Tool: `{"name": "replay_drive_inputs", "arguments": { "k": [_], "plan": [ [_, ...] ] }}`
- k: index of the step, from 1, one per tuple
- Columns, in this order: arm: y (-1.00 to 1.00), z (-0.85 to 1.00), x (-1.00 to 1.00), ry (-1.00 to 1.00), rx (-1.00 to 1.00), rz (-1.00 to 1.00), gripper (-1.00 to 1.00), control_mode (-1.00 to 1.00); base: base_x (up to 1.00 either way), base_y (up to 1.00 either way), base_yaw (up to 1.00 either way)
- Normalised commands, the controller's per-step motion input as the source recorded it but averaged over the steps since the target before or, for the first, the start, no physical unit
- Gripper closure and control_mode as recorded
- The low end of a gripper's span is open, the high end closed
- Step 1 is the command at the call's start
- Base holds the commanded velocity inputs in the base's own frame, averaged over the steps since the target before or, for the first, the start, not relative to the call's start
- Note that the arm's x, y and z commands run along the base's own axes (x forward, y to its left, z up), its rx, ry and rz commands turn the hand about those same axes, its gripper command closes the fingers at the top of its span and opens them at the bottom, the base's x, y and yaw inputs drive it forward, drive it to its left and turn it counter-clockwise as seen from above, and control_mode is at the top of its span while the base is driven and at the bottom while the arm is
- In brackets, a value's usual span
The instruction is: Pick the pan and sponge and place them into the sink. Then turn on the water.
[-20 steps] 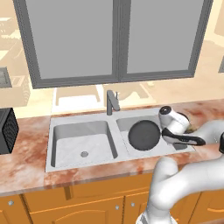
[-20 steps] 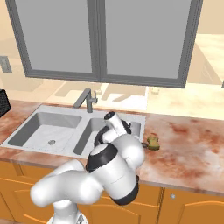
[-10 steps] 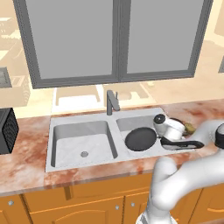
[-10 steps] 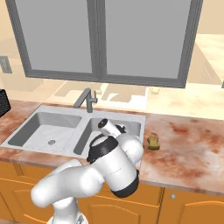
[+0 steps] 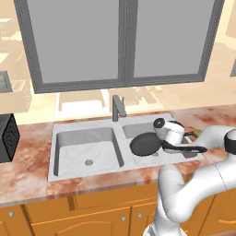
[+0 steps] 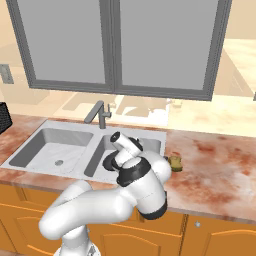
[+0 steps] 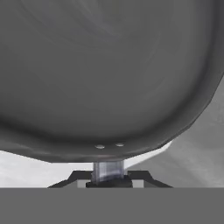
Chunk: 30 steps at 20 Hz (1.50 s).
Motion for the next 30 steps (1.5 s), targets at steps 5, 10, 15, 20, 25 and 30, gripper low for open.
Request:
{"name": "replay_drive_inputs", "arguments": {
  "k": [5,10,15,20,25,30],
  "plan": [
    [0.54,-0.20,0.62,0.01,-0.08,0.01,1.00,-1.00,0.00,0.00,0.00],
    [0.71,-0.44,0.57,0.06,-0.03,0.00,1.00,-1.00,0.00,0.00,0.00],
    [0.88,-0.65,0.42,0.11,0.00,0.00,1.00,-1.00,0.00,0.00,0.00],
    [0.77,-0.62,0.41,0.12,0.00,0.00,-1.00,-1.00,0.00,0.00,0.00],
    [0.30,-0.43,0.09,0.03,0.00,0.00,-1.00,-1.00,0.00,0.00,0.00],
    [0.10,-0.60,0.01,0.00,0.00,0.00,-1.00,-1.00,0.00,0.00,0.00]
  ]
}}
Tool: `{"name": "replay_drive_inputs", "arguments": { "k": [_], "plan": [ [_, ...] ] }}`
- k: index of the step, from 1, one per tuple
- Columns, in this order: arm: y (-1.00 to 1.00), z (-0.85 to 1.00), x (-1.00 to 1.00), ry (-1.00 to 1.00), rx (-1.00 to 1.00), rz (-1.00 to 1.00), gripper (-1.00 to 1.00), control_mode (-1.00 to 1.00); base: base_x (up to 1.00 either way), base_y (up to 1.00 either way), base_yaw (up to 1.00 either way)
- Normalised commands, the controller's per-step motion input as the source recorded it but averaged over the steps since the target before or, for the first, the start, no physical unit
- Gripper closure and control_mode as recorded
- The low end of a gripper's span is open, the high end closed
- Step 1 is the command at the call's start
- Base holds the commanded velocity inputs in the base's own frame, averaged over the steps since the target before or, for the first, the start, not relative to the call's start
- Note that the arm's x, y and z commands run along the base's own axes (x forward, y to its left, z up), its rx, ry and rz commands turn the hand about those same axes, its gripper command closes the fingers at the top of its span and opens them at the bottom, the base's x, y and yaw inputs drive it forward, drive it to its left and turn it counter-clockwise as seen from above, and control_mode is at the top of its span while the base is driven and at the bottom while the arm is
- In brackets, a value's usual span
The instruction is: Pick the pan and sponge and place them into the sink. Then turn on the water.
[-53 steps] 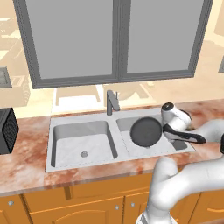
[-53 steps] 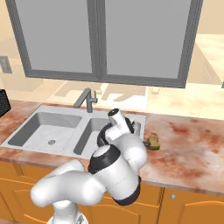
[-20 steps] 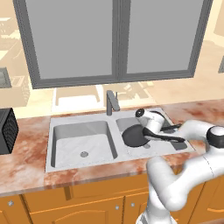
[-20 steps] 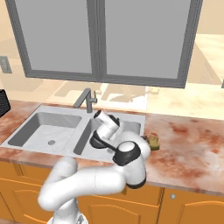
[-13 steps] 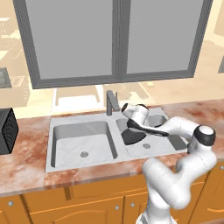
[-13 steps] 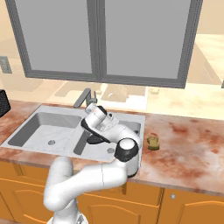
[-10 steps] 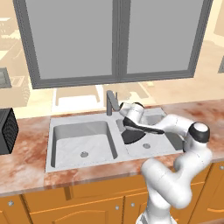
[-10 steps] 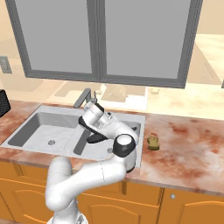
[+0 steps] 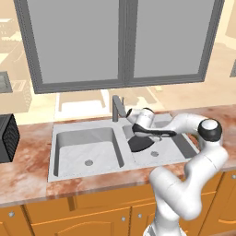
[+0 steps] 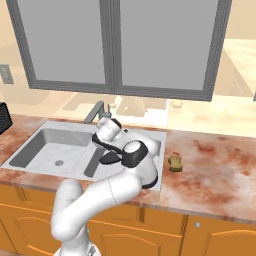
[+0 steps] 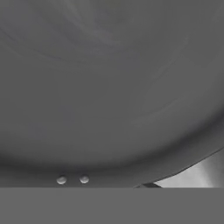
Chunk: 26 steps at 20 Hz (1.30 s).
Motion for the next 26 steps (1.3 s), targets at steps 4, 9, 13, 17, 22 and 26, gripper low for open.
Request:
{"name": "replay_drive_inputs", "arguments": {
  "k": [4,9,13,17,22,26],
  "plan": [
    [0.01,-0.79,0.07,0.01,0.00,0.00,-1.00,-1.00,0.00,0.00,0.00],
    [0.00,-0.80,0.07,0.00,0.00,0.00,-1.00,-1.00,0.00,0.00,0.00],
    [0.02,-0.97,0.15,0.01,0.00,0.00,-1.00,-1.00,0.00,0.00,0.00],
    [0.06,-0.99,0.18,0.00,0.00,0.00,-1.00,-1.00,0.00,0.00,0.00],
    [0.10,-1.00,0.15,0.01,0.00,0.00,-1.00,-1.00,0.00,0.00,0.00],
    [0.07,-0.81,0.12,0.01,0.00,0.00,-1.00,-1.00,0.00,0.00,0.00]
  ]
}}
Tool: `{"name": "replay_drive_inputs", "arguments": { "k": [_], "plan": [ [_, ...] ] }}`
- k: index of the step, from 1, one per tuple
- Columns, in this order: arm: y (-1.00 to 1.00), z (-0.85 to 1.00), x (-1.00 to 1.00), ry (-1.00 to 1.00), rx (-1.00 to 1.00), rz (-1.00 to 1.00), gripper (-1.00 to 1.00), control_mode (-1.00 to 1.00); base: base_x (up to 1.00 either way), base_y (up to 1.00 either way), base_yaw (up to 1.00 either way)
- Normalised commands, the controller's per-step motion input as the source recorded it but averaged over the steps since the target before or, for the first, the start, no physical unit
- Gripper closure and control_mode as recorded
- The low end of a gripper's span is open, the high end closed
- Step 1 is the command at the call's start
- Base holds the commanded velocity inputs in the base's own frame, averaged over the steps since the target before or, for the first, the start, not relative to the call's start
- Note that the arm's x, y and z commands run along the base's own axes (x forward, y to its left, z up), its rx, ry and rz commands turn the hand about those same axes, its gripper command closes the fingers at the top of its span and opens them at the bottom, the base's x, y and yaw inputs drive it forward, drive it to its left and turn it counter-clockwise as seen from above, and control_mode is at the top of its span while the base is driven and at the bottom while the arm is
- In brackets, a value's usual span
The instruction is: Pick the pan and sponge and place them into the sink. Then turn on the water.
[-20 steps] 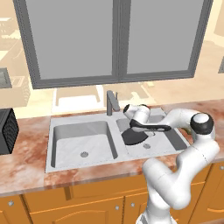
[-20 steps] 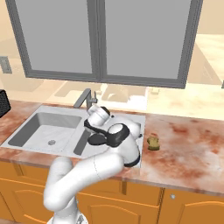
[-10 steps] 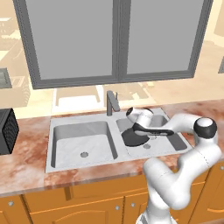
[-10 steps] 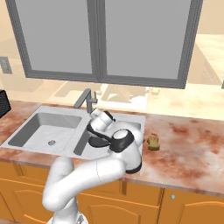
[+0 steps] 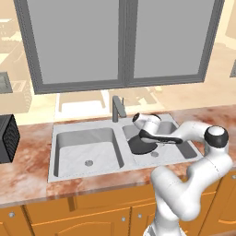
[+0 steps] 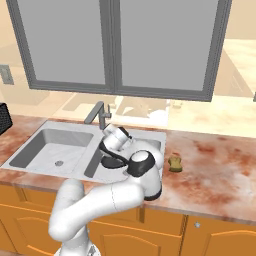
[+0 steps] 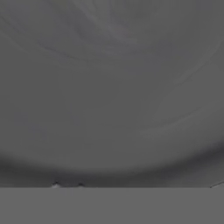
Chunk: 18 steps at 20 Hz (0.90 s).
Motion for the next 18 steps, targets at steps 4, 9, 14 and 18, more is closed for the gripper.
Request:
{"name": "replay_drive_inputs", "arguments": {
  "k": [4,9,14,18],
  "plan": [
    [0.03,0.04,-0.14,0.00,0.05,0.00,-1.00,-1.00,0.00,0.00,0.00],
    [0.00,0.64,-0.52,-0.03,0.18,0.00,-1.00,-1.00,0.00,0.00,0.00],
    [0.00,0.80,-0.68,0.00,0.30,0.00,-1.00,-1.00,0.00,0.00,0.00],
    [-0.11,0.65,-0.49,0.00,0.26,-0.02,-1.00,-1.00,0.00,0.00,0.00]
  ]
}}
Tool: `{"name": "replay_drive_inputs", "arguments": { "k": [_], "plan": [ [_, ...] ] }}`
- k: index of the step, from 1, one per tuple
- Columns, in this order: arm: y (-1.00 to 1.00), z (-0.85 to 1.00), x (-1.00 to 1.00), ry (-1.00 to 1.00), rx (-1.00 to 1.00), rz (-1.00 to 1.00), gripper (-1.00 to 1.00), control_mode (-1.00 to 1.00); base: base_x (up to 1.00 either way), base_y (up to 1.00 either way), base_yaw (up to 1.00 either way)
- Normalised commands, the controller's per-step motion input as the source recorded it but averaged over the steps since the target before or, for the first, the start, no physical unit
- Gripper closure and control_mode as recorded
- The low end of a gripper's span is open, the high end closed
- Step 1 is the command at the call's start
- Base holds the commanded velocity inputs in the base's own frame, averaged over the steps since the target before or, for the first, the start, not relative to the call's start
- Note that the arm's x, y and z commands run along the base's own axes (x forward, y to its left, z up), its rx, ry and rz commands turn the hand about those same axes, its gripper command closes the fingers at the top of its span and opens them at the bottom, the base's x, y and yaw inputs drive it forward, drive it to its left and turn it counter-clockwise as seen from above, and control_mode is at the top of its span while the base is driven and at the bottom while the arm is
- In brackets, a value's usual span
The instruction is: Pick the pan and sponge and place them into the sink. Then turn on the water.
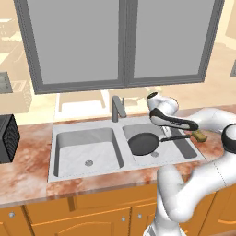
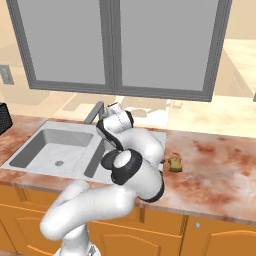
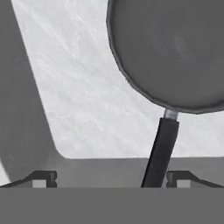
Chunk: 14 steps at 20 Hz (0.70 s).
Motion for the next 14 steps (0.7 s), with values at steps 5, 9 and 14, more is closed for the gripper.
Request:
{"name": "replay_drive_inputs", "arguments": {
  "k": [5,9,14],
  "plan": [
    [-0.24,0.16,-0.05,0.01,0.17,-0.11,-1.00,-1.00,0.00,0.00,0.00],
    [-0.38,0.00,-0.18,-0.01,0.15,-0.27,-1.00,-1.00,0.00,0.00,0.00],
    [-0.48,0.00,-0.25,-0.03,0.13,-0.37,-1.00,-1.00,0.00,0.00,0.00]
  ]
}}
